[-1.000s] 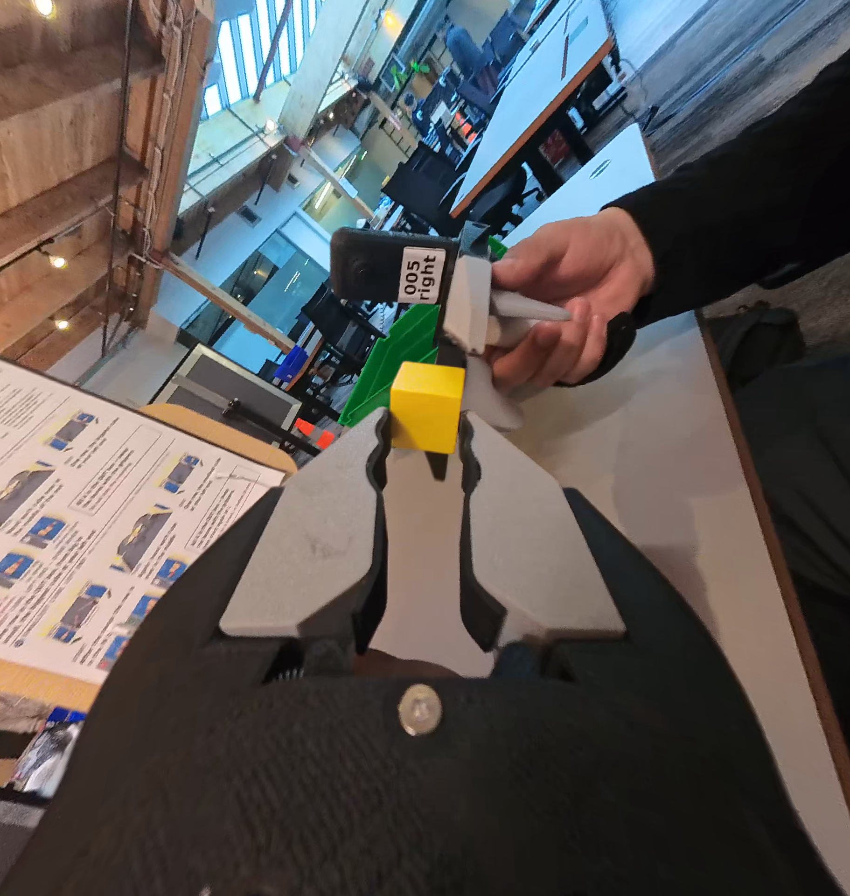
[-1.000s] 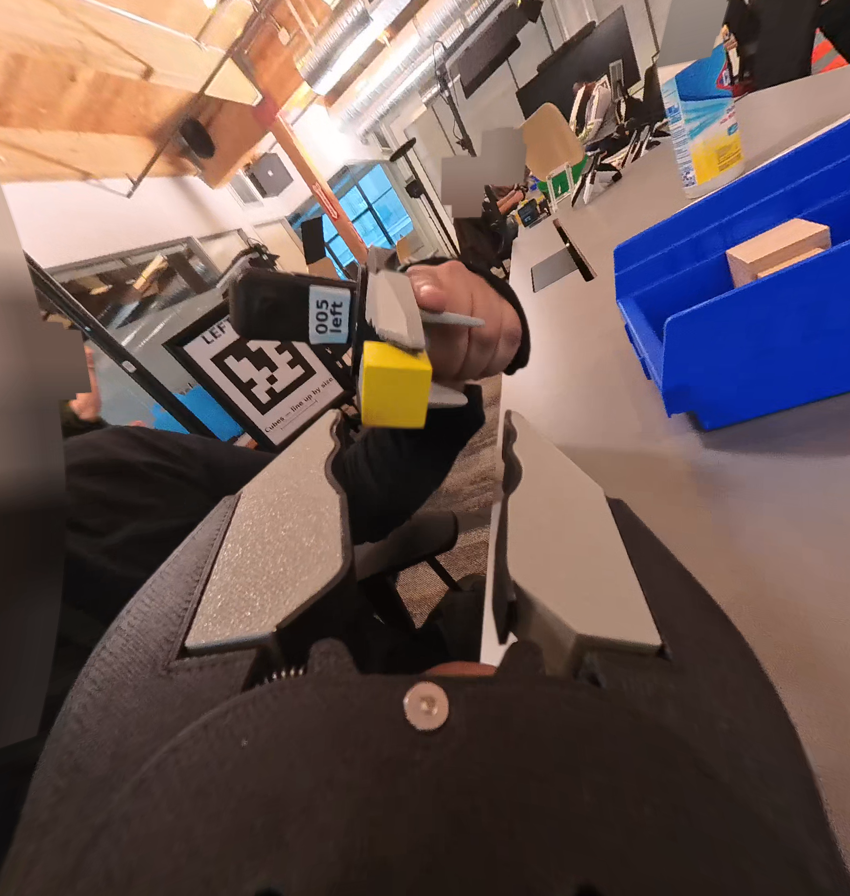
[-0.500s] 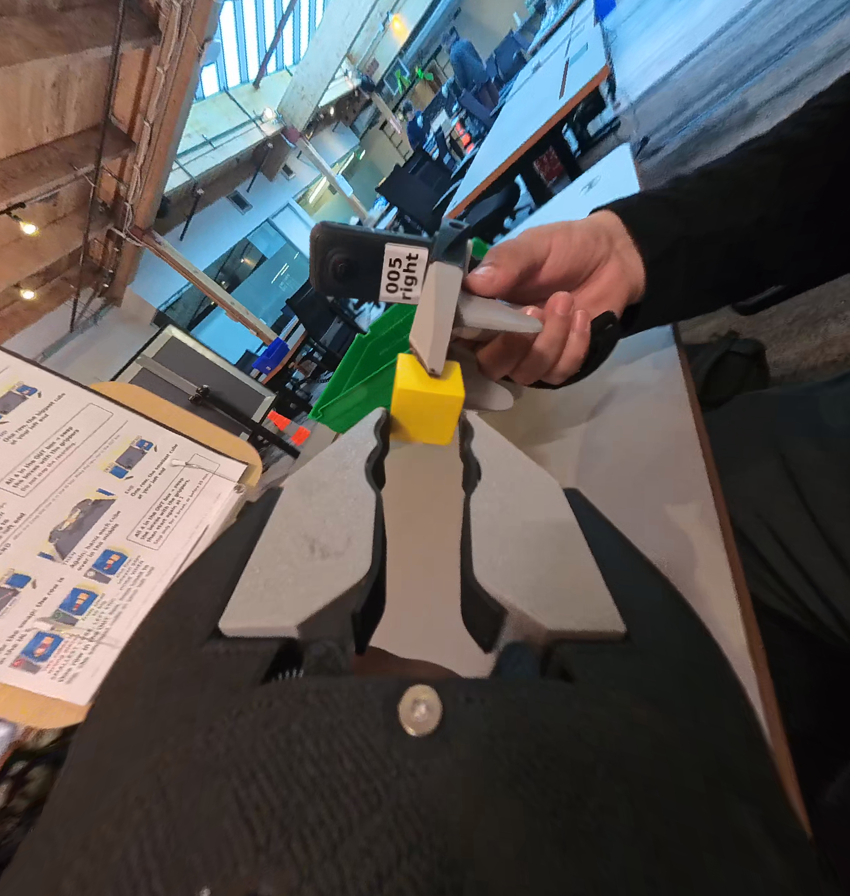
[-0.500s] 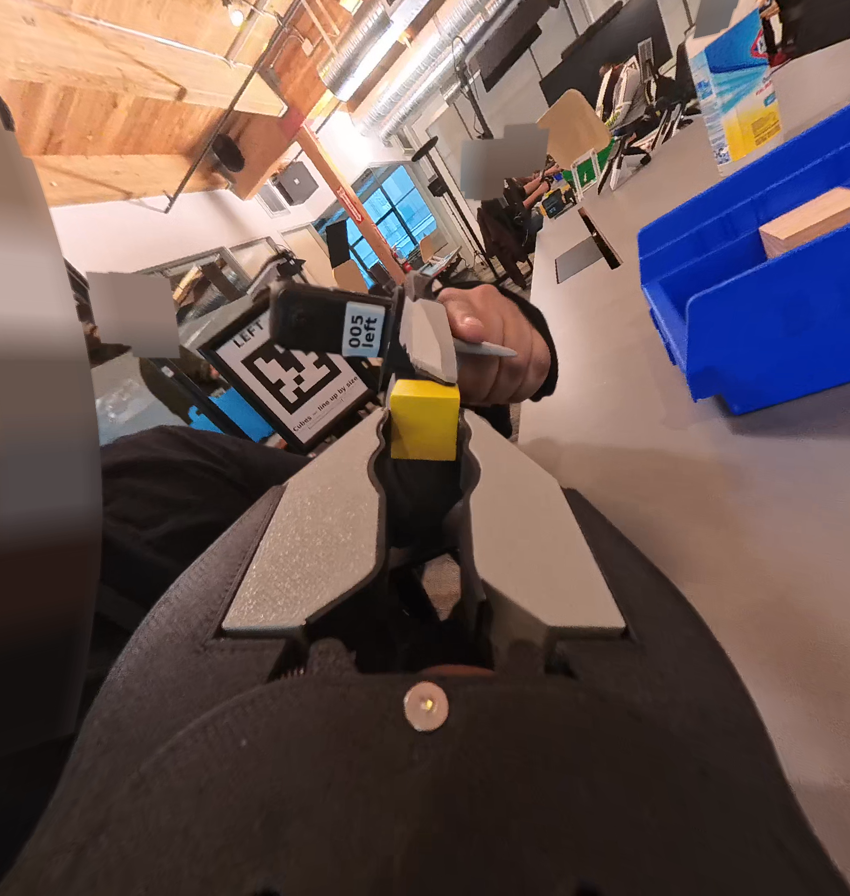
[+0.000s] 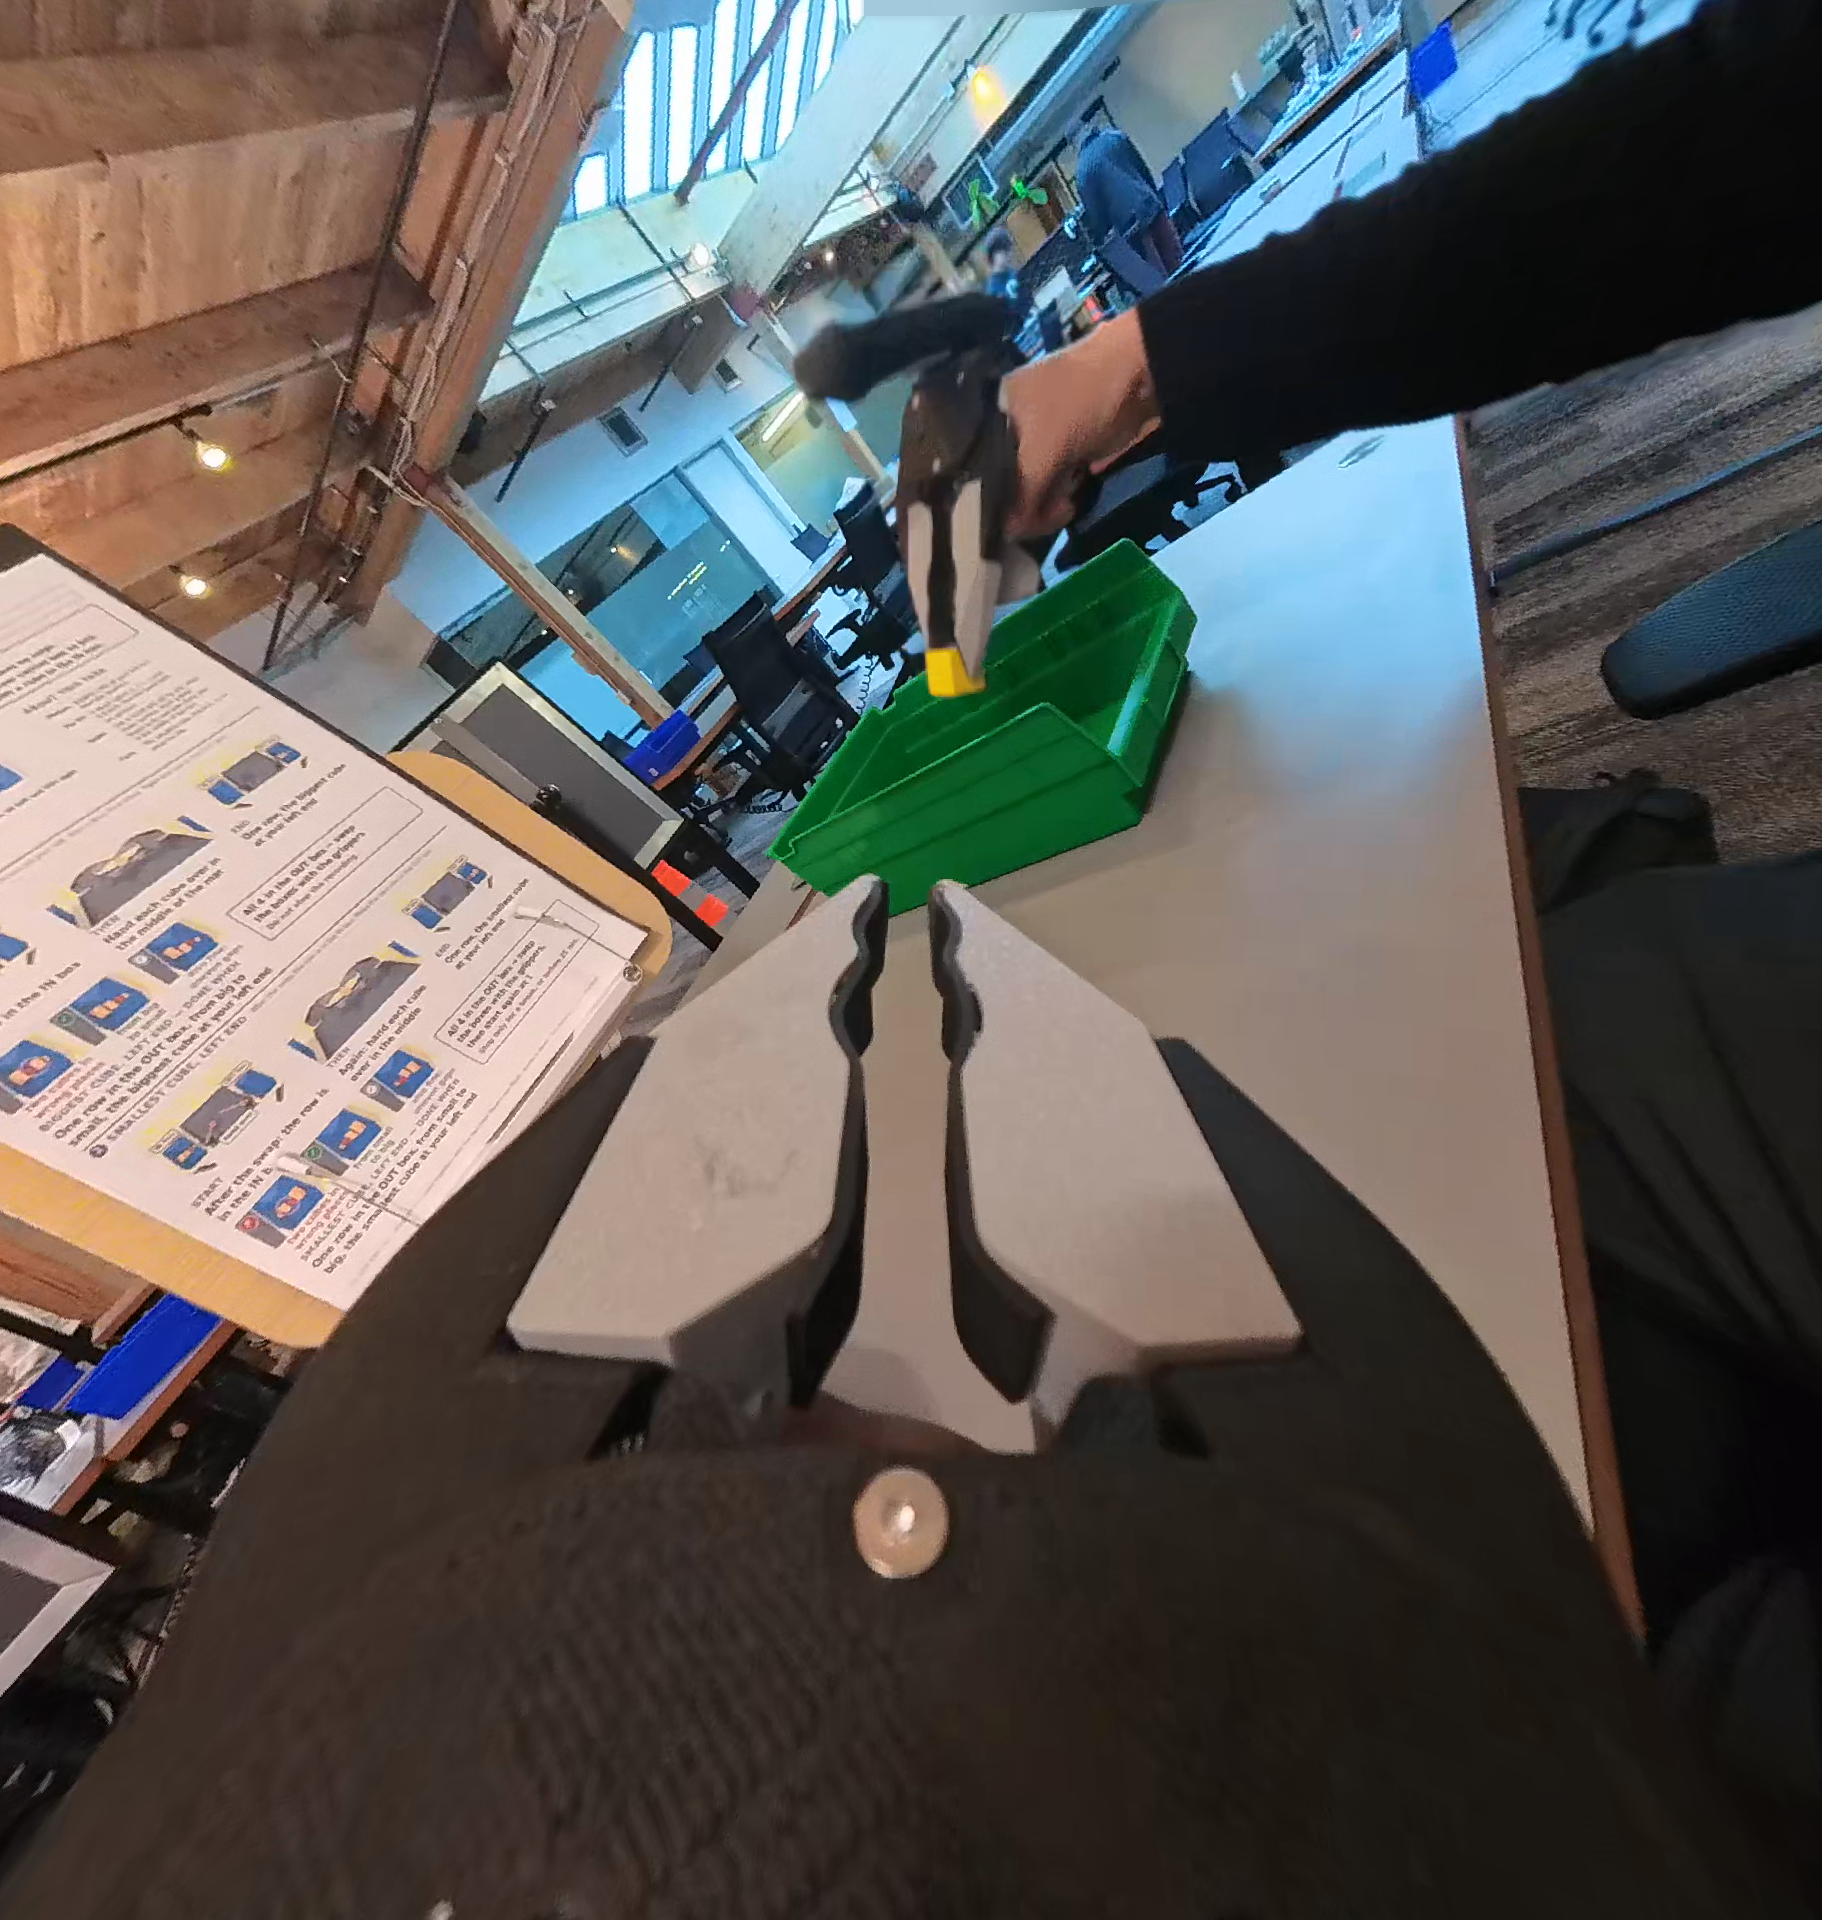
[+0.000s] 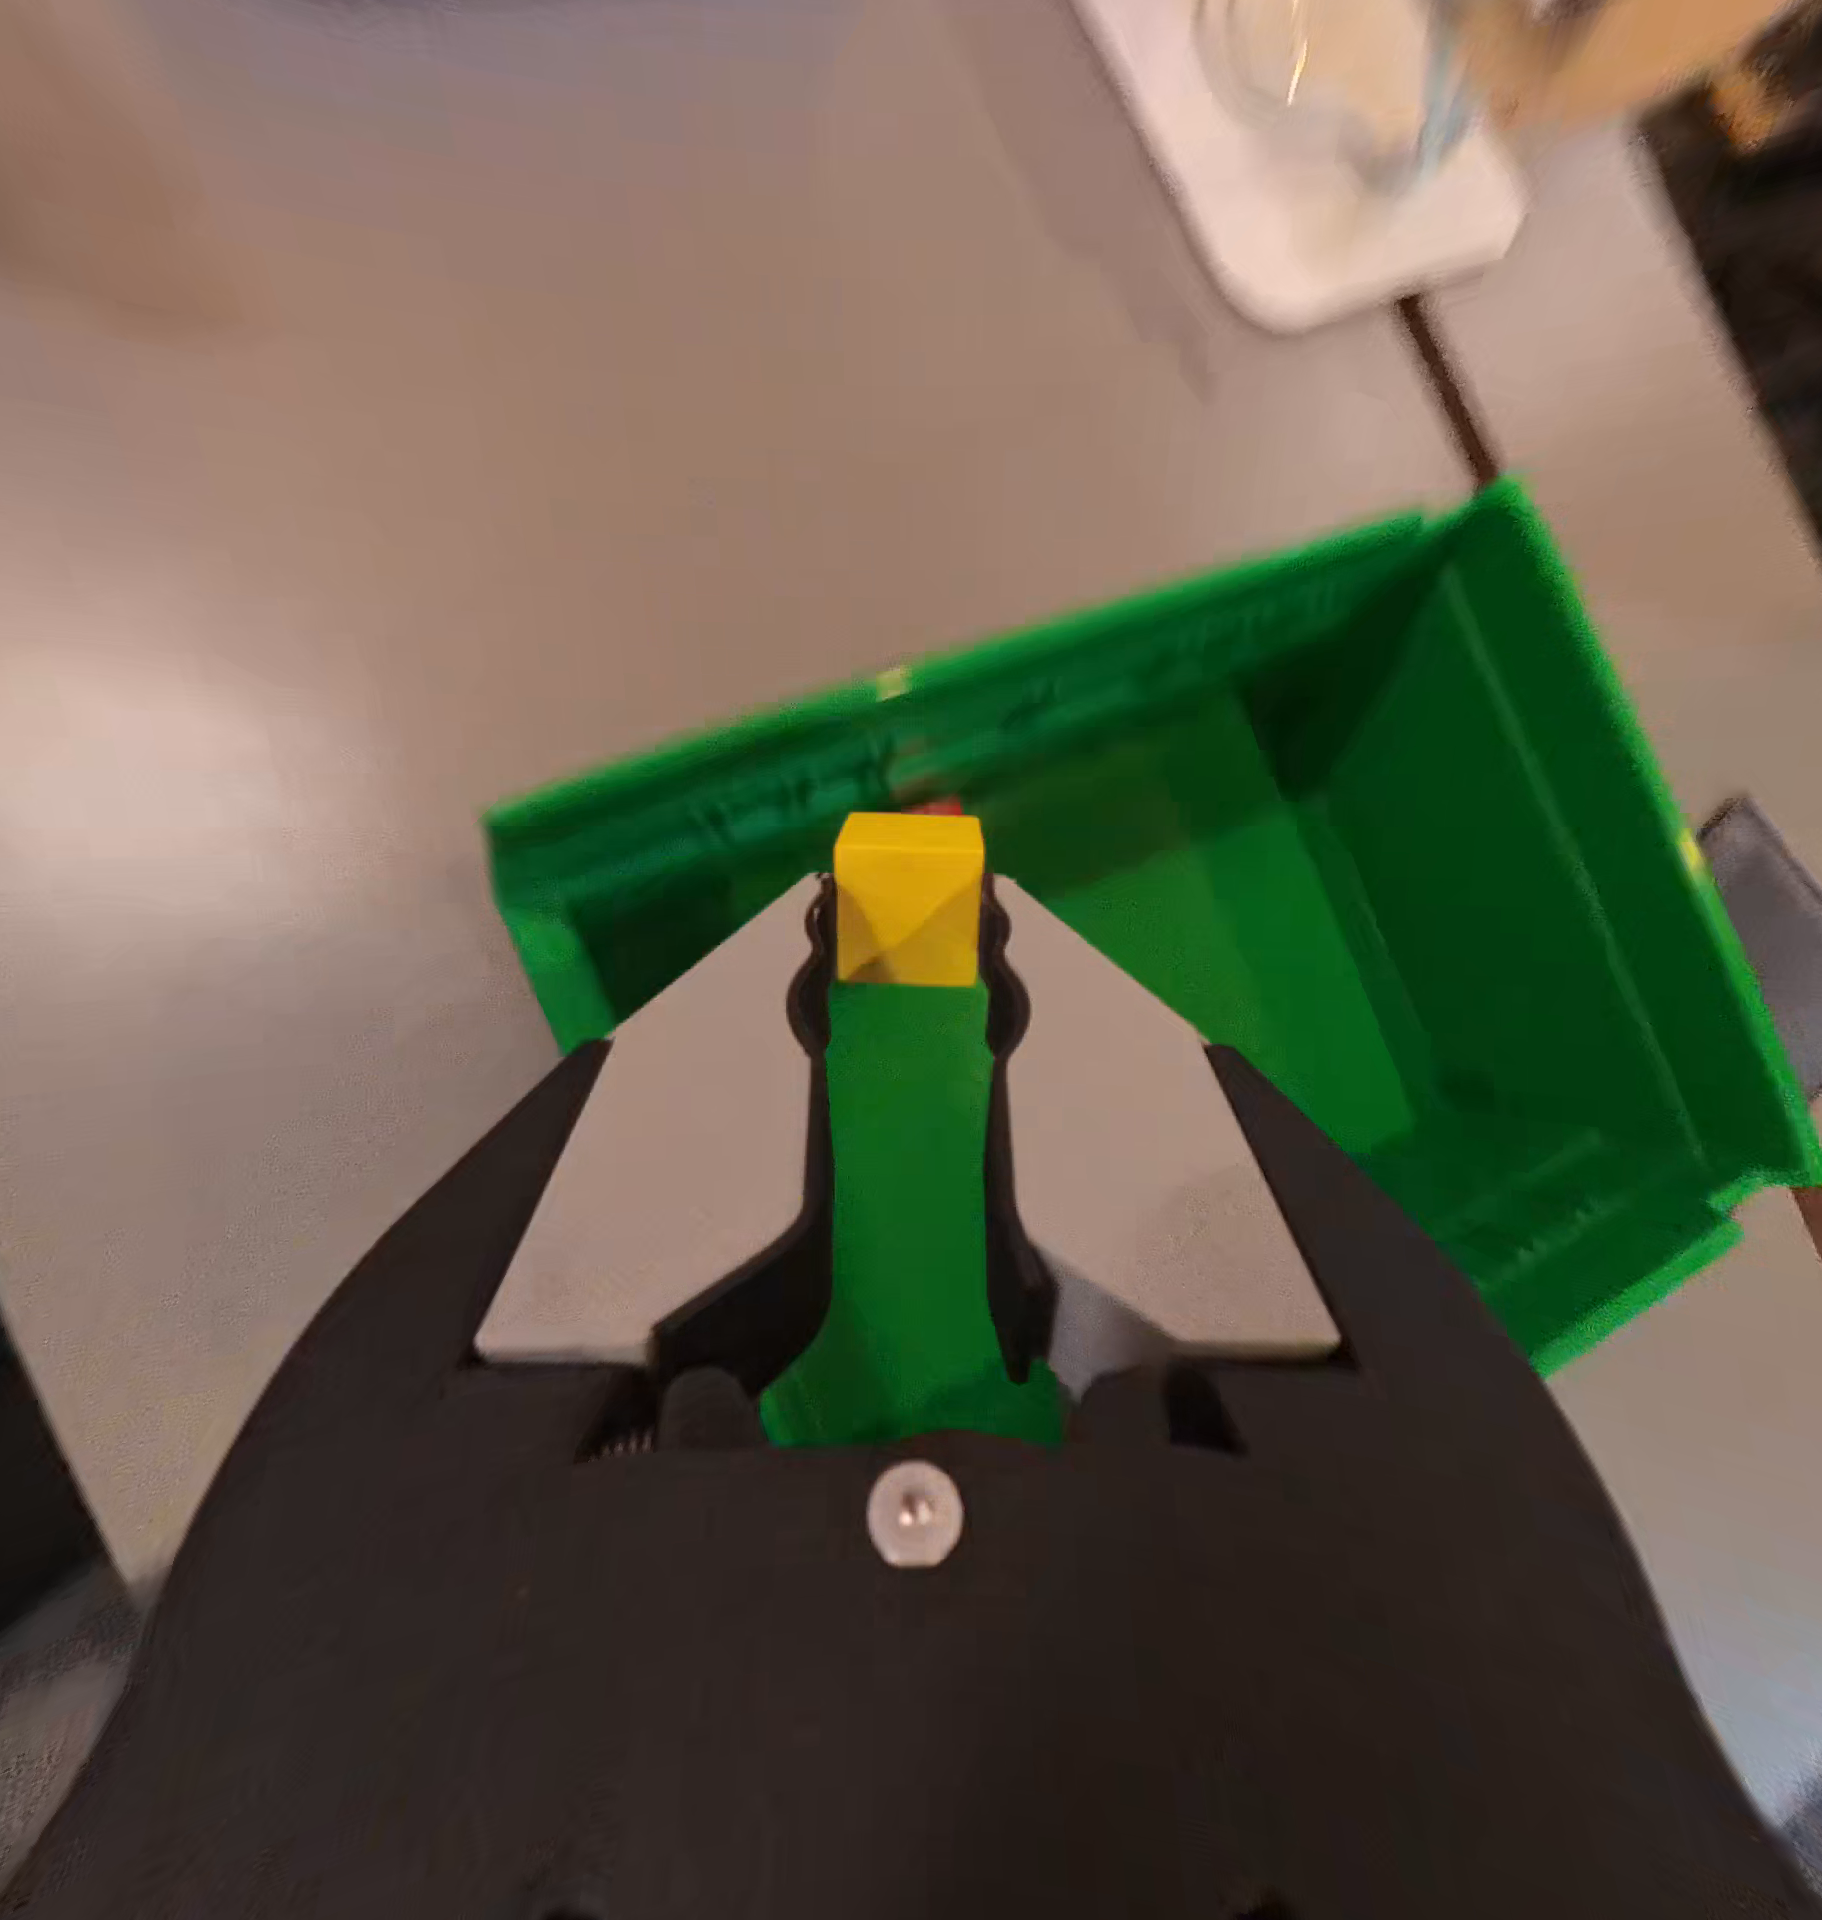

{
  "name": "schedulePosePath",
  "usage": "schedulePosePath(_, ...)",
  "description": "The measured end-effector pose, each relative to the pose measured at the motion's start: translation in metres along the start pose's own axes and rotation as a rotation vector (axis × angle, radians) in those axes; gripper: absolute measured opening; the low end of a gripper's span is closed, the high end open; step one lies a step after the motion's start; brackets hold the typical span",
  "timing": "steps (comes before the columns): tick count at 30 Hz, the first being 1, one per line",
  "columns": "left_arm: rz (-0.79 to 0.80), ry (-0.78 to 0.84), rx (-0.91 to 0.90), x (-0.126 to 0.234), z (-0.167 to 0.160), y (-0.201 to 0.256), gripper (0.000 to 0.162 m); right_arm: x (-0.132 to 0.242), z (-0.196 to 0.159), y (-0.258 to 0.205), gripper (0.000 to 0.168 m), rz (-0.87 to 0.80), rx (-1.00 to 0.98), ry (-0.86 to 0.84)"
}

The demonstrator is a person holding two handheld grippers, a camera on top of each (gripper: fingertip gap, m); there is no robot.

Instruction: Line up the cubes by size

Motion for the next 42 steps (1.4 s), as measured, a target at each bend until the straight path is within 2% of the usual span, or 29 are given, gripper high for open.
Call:
schedulePosePath(3, -0.02, -0.017, -0.007, -0.008, -0.002, 0.006, 0.006, -0.03, -0.034, 0.014, 0.025, 0.022, 0.06, -0.265)
schedulePosePath(5, -0.036, -0.046, -0.022, -0.014, -0.007, 0.011, 0.008, -0.045, -0.044, 0.017, 0.025, 0.061, 0.087, -0.36)
schedulePosePath(13, -0.066, -0.103, -0.024, -0.022, -0.022, 0.019, 0.01, -0.071, -0.051, 0.033, 0.025, 0.175, 0.172, -0.505)
schedulePosePath(20, -0.07, -0.128, -0.024, -0.018, -0.031, 0.017, 0.01, -0.081, -0.048, 0.028, 0.025, 0.278, 0.216, -0.52)
schedulePosePath(24, -0.063, -0.132, -0.018, -0.015, -0.034, 0.013, 0.011, -0.09, -0.056, 0.03, 0.024, 0.273, 0.219, -0.553)
schedulePosePath(27, -0.053, -0.131, -0.018, -0.013, -0.035, 0.011, 0.013, -0.093, -0.057, 0.031, 0.032, 0.257, 0.217, -0.551)
schedulePosePath(31, -0.078, -0.201, 0.033, -0.008, -0.047, 0.01, 0.02, -0.08, -0.046, 0.033, 0.046, 0.207, 0.171, -0.488)
schedulePosePath(35, -0.005, -0.325, 0.045, 0.005, -0.069, -0.012, 0.037, -0.042, -0.002, 0.014, 0.045, 0.097, 0.188, -0.199)
schedulePosePath(38, 0.006, -0.472, -0.02, 0.022, -0.088, -0.045, 0.04, -0.016, 0.041, -0.032, 0.044, 0.077, 0.251, 0.083)
schedulePosePath(42, -0.108, -0.708, -0.034, 0.03, -0.12, -0.097, 0.04, -0.014, 0.082, -0.12, 0.042, 0.226, 0.362, 0.33)
Point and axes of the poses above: each gripper's, where its closed fingertips meet, x back along the fingers, z out of its top, y = z × x across the jaws, the point moved 3 cm from there along x, back along the fingers, and after that the axes turned 7 degrees about z, right-handed, at the moved point
